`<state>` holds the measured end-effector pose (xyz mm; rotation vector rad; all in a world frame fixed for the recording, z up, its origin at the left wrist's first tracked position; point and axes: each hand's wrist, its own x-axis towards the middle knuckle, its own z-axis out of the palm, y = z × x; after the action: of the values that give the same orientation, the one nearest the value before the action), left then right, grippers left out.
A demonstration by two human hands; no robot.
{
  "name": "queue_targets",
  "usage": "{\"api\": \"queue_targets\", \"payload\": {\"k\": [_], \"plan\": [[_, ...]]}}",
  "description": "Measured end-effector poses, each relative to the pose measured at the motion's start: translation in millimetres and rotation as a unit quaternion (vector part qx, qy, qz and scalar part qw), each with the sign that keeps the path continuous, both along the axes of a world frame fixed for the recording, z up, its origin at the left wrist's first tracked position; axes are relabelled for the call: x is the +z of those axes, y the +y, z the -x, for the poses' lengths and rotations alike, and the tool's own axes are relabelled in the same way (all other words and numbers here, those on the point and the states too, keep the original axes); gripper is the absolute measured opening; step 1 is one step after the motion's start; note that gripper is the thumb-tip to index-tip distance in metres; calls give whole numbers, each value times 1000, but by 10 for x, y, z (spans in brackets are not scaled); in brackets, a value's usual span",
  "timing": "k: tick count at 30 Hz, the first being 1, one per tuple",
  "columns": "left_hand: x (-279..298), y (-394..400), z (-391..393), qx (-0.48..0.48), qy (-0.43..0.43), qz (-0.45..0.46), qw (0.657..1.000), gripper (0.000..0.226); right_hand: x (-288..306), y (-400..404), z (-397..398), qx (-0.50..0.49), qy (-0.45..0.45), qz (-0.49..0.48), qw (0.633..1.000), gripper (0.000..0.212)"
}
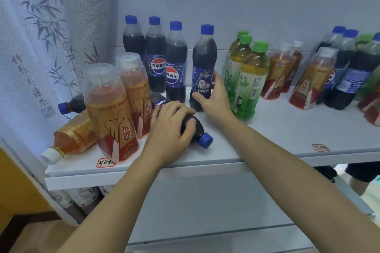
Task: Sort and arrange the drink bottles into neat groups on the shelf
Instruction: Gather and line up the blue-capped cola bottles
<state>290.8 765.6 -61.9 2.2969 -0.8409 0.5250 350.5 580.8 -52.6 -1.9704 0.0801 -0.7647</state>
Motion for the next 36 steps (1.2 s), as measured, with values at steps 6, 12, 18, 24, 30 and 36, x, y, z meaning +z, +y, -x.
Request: {"api": "queue_targets", "payload": {"k": [6,12,18,24,30,36], "plan": [[15,30,-4,-17,19,4,1000,38,21,52,113,-3,7,-3,1000,82],[25,50,-20,-26,1,26,999,36,269,162,784,26,55,-48,997,40],[88,29,36,-82,28,42,995,48,-20,130,1358,126,141,154,970,67],[126,-11,174,-53,4,-22,998,55,123,-131,1445,98,105,150,978,50],[38,46,327,87,21,-47,995,54,753,-381,1505,38,2,209,977,36],[40,51,277,122,91,-164,975,30,1277,-344,1055,51,-12,253,966,33]]}}
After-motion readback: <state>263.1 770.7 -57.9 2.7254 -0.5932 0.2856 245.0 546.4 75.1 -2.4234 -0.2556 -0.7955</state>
